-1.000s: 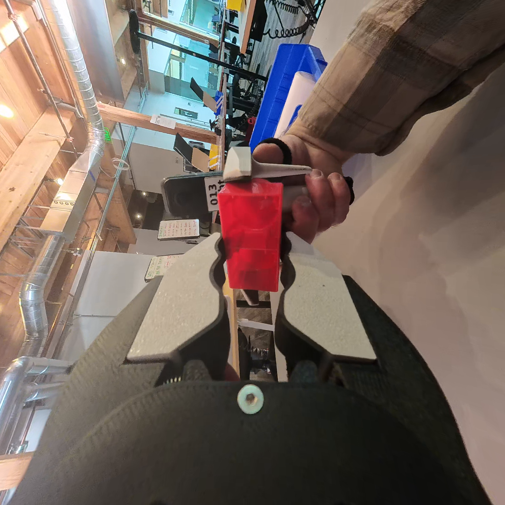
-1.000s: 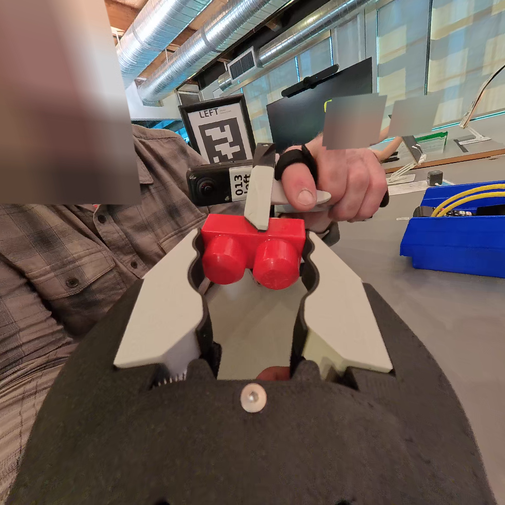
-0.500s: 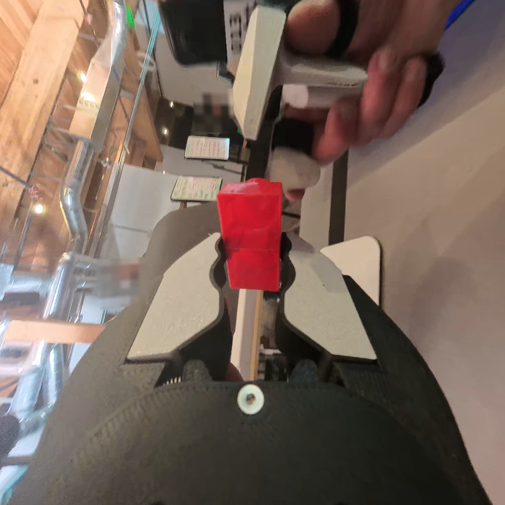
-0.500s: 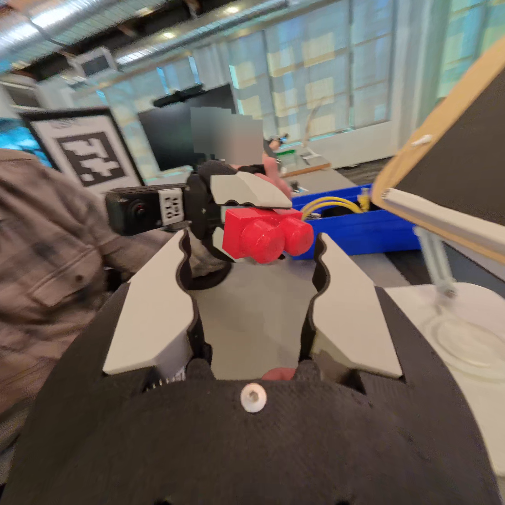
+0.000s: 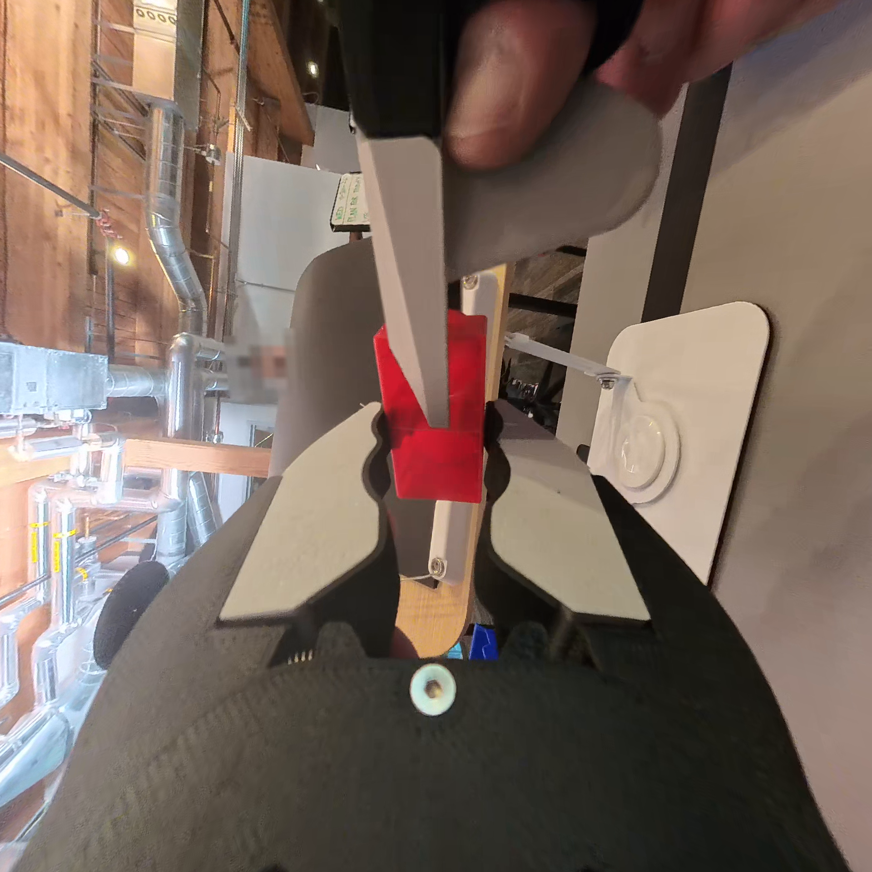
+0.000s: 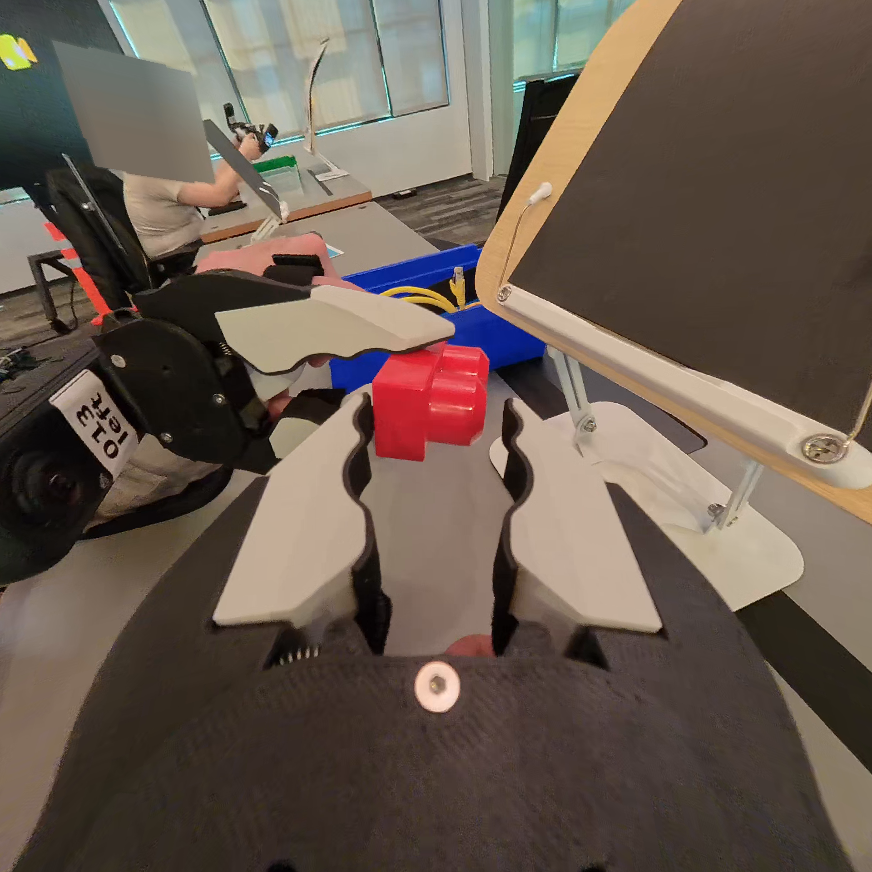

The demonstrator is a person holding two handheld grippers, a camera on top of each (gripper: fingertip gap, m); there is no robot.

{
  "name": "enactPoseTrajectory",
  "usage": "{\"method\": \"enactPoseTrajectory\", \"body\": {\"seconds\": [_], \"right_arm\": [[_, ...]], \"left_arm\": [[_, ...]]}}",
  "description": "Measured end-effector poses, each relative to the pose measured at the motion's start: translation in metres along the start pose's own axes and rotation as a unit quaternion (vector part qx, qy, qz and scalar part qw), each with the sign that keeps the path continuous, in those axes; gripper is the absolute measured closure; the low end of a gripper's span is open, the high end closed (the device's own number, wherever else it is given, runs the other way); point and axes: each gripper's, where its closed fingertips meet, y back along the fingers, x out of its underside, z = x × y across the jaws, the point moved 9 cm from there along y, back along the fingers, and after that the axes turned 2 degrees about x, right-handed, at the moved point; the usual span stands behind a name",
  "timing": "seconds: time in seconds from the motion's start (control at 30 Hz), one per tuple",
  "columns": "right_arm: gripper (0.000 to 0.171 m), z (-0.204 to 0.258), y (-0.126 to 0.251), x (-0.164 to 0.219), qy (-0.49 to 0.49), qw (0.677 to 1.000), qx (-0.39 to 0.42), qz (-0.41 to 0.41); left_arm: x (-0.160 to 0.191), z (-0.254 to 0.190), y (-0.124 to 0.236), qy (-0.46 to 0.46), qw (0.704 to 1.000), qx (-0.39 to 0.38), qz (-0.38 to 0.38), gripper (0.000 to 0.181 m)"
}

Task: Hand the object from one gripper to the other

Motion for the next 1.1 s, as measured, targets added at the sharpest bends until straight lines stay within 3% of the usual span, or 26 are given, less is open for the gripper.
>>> {"method": "enactPoseTrajectory", "body": {"seconds": [0.17,0.5,0.83,1.1], "right_arm": [[0.128,0.000,-0.003,-0.002,0.001,1.000,0.018,-0.011],[0.130,-0.003,-0.004,0.000,-0.013,1.000,0.013,-0.019],[0.130,-0.012,0.015,0.001,-0.055,0.993,-0.073,-0.081],[0.130,-0.006,0.035,0.007,-0.048,0.980,-0.177,-0.072]], "left_arm": [[-0.003,-0.001,-0.001,-0.003,1.000,-0.005,0.018,0.144],[-0.002,-0.003,-0.002,-0.003,1.000,0.000,0.016,0.144],[-0.008,0.010,0.013,0.049,0.996,0.024,-0.070,0.137],[-0.002,0.028,0.040,0.106,0.971,0.136,-0.166,0.123]]}}
